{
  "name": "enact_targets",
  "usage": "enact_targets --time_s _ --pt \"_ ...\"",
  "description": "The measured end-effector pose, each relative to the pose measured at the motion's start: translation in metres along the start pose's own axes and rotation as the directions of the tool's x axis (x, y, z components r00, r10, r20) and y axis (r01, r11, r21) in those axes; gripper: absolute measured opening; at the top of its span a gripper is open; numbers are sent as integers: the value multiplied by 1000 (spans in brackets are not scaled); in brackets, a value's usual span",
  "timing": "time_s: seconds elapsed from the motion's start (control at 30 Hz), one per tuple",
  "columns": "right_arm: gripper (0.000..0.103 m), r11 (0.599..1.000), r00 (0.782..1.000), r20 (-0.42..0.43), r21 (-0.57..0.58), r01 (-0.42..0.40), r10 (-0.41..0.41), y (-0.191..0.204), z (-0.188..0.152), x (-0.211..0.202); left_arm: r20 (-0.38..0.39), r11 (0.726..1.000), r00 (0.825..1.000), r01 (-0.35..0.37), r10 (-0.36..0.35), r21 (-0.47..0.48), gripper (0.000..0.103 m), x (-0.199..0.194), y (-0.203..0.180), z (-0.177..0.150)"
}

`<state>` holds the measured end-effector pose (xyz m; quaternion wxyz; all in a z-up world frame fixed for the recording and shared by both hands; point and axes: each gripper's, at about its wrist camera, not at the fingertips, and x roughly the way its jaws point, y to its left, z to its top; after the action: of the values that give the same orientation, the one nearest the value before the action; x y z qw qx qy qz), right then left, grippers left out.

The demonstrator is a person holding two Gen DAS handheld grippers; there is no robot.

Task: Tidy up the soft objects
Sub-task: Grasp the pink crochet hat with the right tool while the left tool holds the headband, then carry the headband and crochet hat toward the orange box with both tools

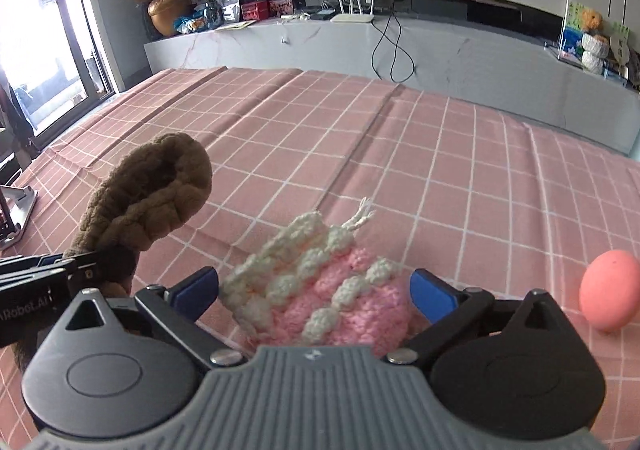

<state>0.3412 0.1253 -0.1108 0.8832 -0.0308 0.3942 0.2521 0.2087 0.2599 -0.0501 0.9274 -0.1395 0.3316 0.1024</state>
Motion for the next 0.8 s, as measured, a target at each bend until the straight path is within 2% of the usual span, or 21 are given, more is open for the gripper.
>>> enact_targets --time_s 0.13,0.2,0.27,0.33,0.47,0.6,0.8 --pt "99 1000 1000 2 12 16 -16 2 -2 10 -19 1000 1000 -10 10 -18 27 8 7 -4" --pt "90 999 1000 6 -17 30 -29 4 -4 12 -25 1000 1000 -8 7 -26 27 10 9 -4" --pt "73 999 1000 15 -39 24 -24 6 -5 10 -26 1000 1000 -6 5 -29 27 10 9 -5" --pt "65 998 1000 5 -55 7 -7 7 -5 8 -25 1000 1000 -5 4 -26 27 10 9 -5" --pt "47 999 999 -17 -11 -42 42 4 -4 5 -30 1000 999 -16 15 -26 27 10 7 -8" --pt "45 997 999 16 -63 -36 38 11 -12 -16 -21 999 1000 -18 18 -32 27 5 7 -6" --pt "45 994 994 99 -102 -33 43 11 -22 -73 23 1000 1000 -5 6 -24 27 -16 -4 -9"
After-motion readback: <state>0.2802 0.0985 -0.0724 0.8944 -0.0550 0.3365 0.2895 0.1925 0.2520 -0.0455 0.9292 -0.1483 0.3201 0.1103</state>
